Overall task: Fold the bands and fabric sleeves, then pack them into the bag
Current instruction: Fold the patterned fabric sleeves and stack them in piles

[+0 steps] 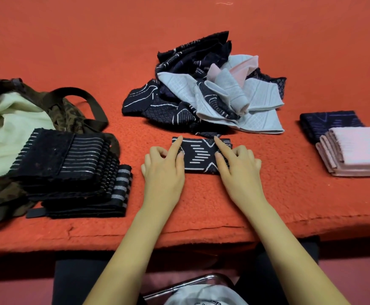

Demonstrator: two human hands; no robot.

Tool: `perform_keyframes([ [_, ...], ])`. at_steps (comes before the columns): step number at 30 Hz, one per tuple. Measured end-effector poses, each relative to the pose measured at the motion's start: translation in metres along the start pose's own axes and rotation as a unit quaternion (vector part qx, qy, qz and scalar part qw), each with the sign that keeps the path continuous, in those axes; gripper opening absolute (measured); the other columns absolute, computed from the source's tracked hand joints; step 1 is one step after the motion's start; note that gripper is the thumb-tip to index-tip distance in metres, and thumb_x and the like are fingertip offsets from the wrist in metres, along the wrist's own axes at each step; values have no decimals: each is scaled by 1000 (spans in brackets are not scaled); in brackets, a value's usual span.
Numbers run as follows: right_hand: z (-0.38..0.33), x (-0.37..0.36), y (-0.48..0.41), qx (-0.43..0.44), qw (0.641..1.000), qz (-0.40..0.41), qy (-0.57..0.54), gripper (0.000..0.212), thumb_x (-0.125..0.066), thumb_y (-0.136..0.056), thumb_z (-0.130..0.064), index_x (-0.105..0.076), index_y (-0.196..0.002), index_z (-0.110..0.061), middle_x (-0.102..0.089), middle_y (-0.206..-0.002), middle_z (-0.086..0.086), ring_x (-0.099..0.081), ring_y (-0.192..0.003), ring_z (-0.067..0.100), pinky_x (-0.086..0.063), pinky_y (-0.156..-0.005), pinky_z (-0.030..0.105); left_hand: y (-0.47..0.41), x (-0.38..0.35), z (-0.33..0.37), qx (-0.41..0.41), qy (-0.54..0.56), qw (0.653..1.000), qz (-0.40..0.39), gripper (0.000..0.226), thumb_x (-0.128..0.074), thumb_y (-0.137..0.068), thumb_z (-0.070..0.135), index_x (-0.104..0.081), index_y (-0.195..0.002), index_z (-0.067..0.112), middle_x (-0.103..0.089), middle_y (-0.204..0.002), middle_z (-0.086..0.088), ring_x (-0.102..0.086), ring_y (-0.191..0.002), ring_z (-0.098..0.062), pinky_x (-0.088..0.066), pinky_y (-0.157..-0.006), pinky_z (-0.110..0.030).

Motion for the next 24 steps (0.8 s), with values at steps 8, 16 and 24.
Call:
perform_keyframes([
  [8,0,2,-1,7,999,21,-28,39,-42,-99,-26,-46,-137,-37,-46,-103,3,-39,-97,22,-24,-79,34,0,-6,4,-31,13,998,-56,45,-41,-97,34,-35,-140,47,-44,-95,9,-38,-98,-10,-16,-82,-27],
  [16,0,5,1,17,991,47,-125,39,-46,-91,-18,-60,-127,-19,-56,-108,14,-50,-99,33,-42,-88,49,6,3,10,-59,45,997,-25,47,-54,-94,30,-42,-137,43,-50,-115,8,-44,-107,-10,-16,-85,-28],
  [24,33,65,30,5,974,112,-195,38,-44,-89,-19,-63,-121,-19,-52,-104,3,-49,-100,18,-36,-94,27,23,4,60,-93,219,967,-92,44,-68,-86,23,-57,-127,32,-57,-93,-7,-55,-82,-10,-41,-83,-15],
])
Point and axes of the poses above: each hand's wrist, its own y-axis away from the middle knuckle, its own x-axis out of the back of the hand, z = x × y, the point moved 10 cm from there along -y, towards the middle knuckle
